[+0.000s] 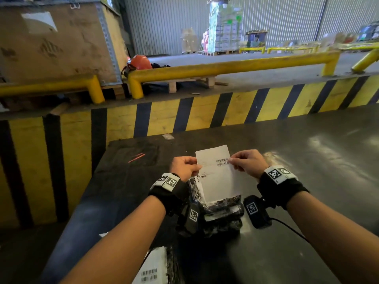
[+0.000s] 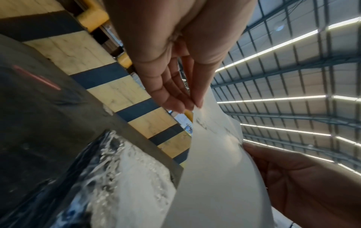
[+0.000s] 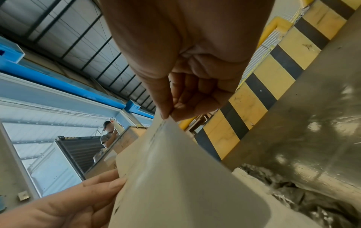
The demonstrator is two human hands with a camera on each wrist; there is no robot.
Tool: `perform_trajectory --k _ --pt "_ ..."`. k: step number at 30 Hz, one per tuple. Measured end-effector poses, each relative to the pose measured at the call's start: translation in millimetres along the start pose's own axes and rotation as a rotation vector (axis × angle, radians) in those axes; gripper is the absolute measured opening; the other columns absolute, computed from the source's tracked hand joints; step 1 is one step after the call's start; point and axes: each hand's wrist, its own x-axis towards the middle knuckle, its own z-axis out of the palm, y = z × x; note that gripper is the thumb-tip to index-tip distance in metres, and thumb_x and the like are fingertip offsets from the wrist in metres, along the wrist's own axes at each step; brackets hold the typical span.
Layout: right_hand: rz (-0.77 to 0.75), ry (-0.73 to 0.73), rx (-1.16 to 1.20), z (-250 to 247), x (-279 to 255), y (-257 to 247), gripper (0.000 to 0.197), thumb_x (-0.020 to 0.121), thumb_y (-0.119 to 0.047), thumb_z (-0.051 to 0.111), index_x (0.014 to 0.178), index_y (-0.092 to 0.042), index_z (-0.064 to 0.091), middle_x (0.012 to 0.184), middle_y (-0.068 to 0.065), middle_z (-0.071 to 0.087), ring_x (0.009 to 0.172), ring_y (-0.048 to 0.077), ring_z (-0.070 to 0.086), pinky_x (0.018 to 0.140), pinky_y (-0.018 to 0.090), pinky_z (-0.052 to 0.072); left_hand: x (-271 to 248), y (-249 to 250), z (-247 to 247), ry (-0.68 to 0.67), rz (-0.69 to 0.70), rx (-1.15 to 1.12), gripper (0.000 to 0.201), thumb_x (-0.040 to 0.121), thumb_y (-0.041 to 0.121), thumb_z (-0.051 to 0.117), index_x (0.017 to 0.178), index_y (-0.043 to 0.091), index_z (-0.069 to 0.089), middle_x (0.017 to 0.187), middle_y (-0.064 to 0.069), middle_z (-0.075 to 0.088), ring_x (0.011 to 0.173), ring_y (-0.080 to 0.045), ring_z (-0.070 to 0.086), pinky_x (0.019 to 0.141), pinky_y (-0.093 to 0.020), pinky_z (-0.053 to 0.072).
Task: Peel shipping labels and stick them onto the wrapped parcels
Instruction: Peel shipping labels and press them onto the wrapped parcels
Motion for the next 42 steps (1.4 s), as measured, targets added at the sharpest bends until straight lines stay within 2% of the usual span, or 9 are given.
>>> perform_trajectory --k 7,10,14,17,22,29,35,38,42 --pt "0.138 -0.120 -0.033 18.0 36.4 22.8 0.021 0.087 -0.007 0.062 0.066 -0.012 0.061 0.063 0.003 0.057 0.056 0.011 0.054 0.049 0.015 0.048 23.8 -26.7 4.9 0.042 -0.168 0.007 0.021 0.081 -0.011 0.061 0.102 -0.005 0.063 0.091 -0.017 0.064 0.064 -0.018 0.060 0.047 -0.019 0.054" --pt "0.178 -0.144 -0.060 26.1 47.3 33.6 0.025 0.086 -0.006 0.063 0.062 -0.013 0.060 0.063 0.004 0.058 0.056 0.014 0.054 0.057 0.023 0.052 32.8 -36.1 5.2 0.047 -0.217 0.029 0.020 0.081 -0.010 0.062 0.101 -0.004 0.063 0.092 -0.018 0.064 0.069 -0.022 0.061 0.046 -0.018 0.054" --pt "0.215 -0.163 -0.089 33.0 57.3 47.4 0.026 0.084 -0.007 0.065 0.059 -0.014 0.061 0.064 0.008 0.059 0.063 0.021 0.056 0.075 0.039 0.055 43.3 -48.5 6.2 0.050 -0.264 0.066 0.013 0.080 -0.008 0.064 0.087 0.003 0.066 0.095 -0.019 0.066 0.085 -0.029 0.065 0.066 -0.033 0.060" --pt "0.222 -0.153 -0.128 34.4 60.2 53.5 0.024 0.083 -0.010 0.067 0.060 -0.015 0.063 0.067 0.007 0.062 0.067 0.022 0.059 0.077 0.037 0.055 48.3 -54.7 8.7 0.046 -0.281 0.082 0.020 0.077 -0.010 0.066 0.072 0.009 0.064 0.093 -0.021 0.067 0.085 -0.032 0.066 0.079 -0.046 0.058" --pt "0.246 -0.150 -0.132 36.8 65.1 64.1 0.021 0.082 -0.013 0.069 0.061 -0.017 0.064 0.068 0.005 0.064 0.069 0.021 0.061 0.079 0.038 0.056 51.5 -59.2 12.9 0.074 -0.269 0.119 0.019 0.077 -0.010 0.065 0.072 0.008 0.063 0.095 -0.020 0.068 0.088 -0.033 0.068 0.072 -0.036 0.059" --pt "0.240 -0.160 -0.165 39.9 70.1 71.7 0.020 0.082 -0.016 0.069 0.062 -0.017 0.064 0.065 0.002 0.063 0.062 0.017 0.059 0.071 0.032 0.055 54.2 -61.4 15.3 0.081 -0.261 0.210 0.016 0.078 -0.008 0.066 0.075 0.007 0.065 0.099 -0.021 0.070 0.077 -0.026 0.068 0.067 -0.029 0.059" --pt "0.225 -0.158 -0.235 41.4 71.0 72.9 0.024 0.082 -0.019 0.069 0.059 -0.020 0.063 0.060 -0.001 0.060 0.057 0.013 0.055 0.062 0.026 0.049 53.5 -60.5 16.8 0.087 -0.253 0.316 0.016 0.080 -0.004 0.067 0.095 0.000 0.069 0.098 -0.018 0.071 0.062 -0.015 0.064 0.049 -0.015 0.054" --pt "0.212 -0.162 -0.290 41.6 68.9 71.3 0.020 0.083 -0.021 0.068 0.064 -0.019 0.063 0.062 -0.005 0.059 0.059 0.009 0.054 0.055 0.020 0.042 52.7 -59.0 17.3 0.101 -0.250 0.354 0.019 0.080 -0.002 0.068 0.098 0.000 0.069 0.100 -0.016 0.070 0.067 -0.017 0.065 0.051 -0.015 0.054" --pt "0.209 -0.152 -0.329 42.0 67.6 68.5 0.011 0.083 -0.021 0.068 0.078 -0.013 0.071 0.070 -0.002 0.062 0.070 0.014 0.057 0.065 0.024 0.045 53.4 -58.8 18.3 0.101 -0.262 0.380 0.022 0.080 -0.001 0.069 0.101 0.000 0.069 0.102 -0.016 0.070 0.074 -0.019 0.067 0.066 -0.025 0.059"
